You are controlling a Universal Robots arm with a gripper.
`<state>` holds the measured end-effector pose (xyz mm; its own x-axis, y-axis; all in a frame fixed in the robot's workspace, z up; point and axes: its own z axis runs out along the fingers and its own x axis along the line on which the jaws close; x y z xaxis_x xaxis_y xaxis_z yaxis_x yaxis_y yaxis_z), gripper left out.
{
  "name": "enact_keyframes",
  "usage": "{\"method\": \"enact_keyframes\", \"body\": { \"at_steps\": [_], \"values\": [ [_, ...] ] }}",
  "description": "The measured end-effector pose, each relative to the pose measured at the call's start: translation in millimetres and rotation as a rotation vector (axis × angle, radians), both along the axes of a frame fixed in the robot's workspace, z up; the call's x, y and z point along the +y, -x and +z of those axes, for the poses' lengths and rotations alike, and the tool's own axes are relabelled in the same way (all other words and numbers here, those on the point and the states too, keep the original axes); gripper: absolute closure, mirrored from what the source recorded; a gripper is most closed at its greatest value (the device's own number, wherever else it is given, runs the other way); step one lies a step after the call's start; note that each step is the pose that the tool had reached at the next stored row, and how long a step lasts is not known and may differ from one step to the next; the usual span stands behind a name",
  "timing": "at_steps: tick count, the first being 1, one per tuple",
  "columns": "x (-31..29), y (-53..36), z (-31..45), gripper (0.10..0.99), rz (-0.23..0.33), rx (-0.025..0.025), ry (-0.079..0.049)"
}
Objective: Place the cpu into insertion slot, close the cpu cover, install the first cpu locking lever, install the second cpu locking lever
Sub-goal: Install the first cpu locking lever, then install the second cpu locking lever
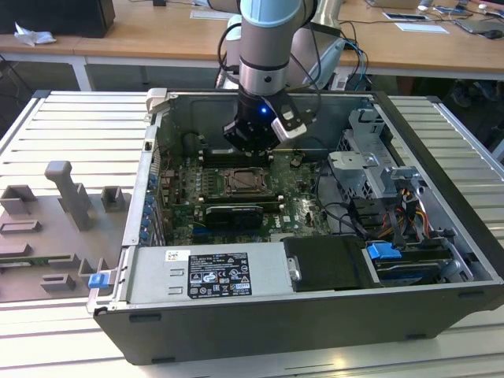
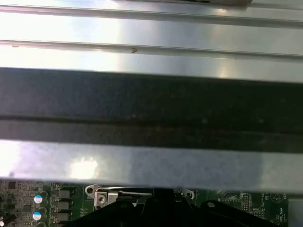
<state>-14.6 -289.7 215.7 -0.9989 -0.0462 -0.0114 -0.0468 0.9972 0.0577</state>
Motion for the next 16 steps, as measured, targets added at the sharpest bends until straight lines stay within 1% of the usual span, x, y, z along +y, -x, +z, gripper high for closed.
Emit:
{"method": "enact_keyframes", "body": {
  "at_steps": [9, 16],
  "values": [
    [-2.7, 0.0, 0.0, 0.98, 0.0, 0.0, 0.0],
    [-3.3, 0.0, 0.0, 0.98, 0.0, 0.0, 0.0]
  ]
}}
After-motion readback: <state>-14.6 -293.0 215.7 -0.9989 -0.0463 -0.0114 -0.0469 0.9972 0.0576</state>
